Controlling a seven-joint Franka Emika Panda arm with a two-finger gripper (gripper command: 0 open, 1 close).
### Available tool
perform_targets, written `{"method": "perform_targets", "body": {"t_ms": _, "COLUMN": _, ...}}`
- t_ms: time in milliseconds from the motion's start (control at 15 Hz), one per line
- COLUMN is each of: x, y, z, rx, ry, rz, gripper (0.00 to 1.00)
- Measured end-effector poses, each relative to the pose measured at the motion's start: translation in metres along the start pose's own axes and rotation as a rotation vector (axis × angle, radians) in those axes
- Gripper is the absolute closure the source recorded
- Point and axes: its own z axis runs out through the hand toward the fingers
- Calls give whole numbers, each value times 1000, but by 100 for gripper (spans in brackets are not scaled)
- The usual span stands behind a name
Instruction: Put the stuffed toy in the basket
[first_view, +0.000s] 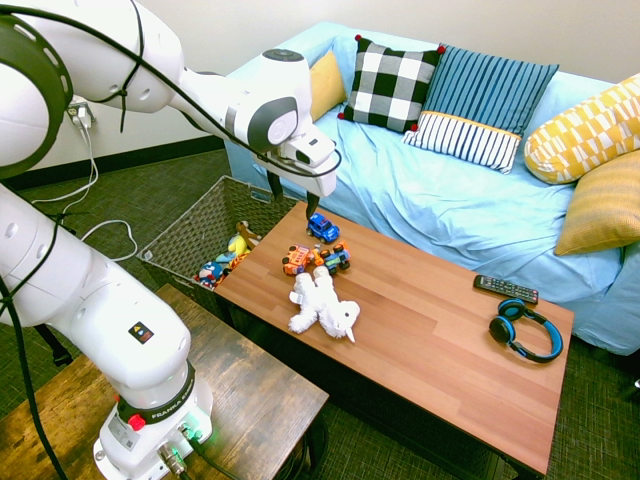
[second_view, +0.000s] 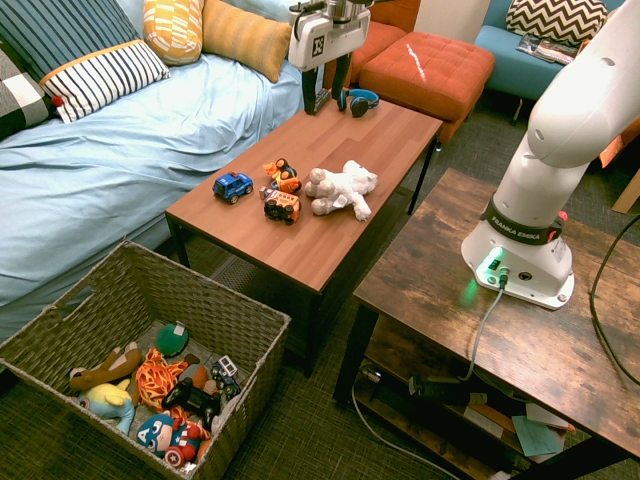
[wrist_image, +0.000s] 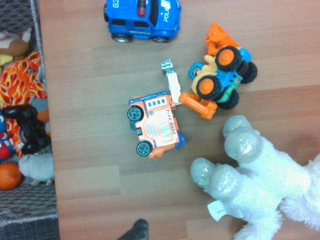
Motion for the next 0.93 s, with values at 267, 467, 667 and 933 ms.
{"method": "perform_targets", "body": {"t_ms": 267, "x": 6, "y": 7, "z": 2, "rx": -20, "ry": -7, "rz": 50, "gripper": 0}}
{"method": "perform_targets", "body": {"t_ms": 467, "x": 32, "y": 26, "z": -5, "rx": -13, "ry": 7, "rz": 199, "gripper": 0}}
{"method": "perform_targets", "body": {"t_ms": 667, "x": 67, "y": 36, "z": -2, "rx": -9, "ry": 18, "rz": 393, "gripper": 0}}
{"method": "perform_targets", "body": {"t_ms": 933, "x": 106, "y": 21, "z": 55, "rx": -65, "ry": -40, "rz": 570, "gripper": 0}}
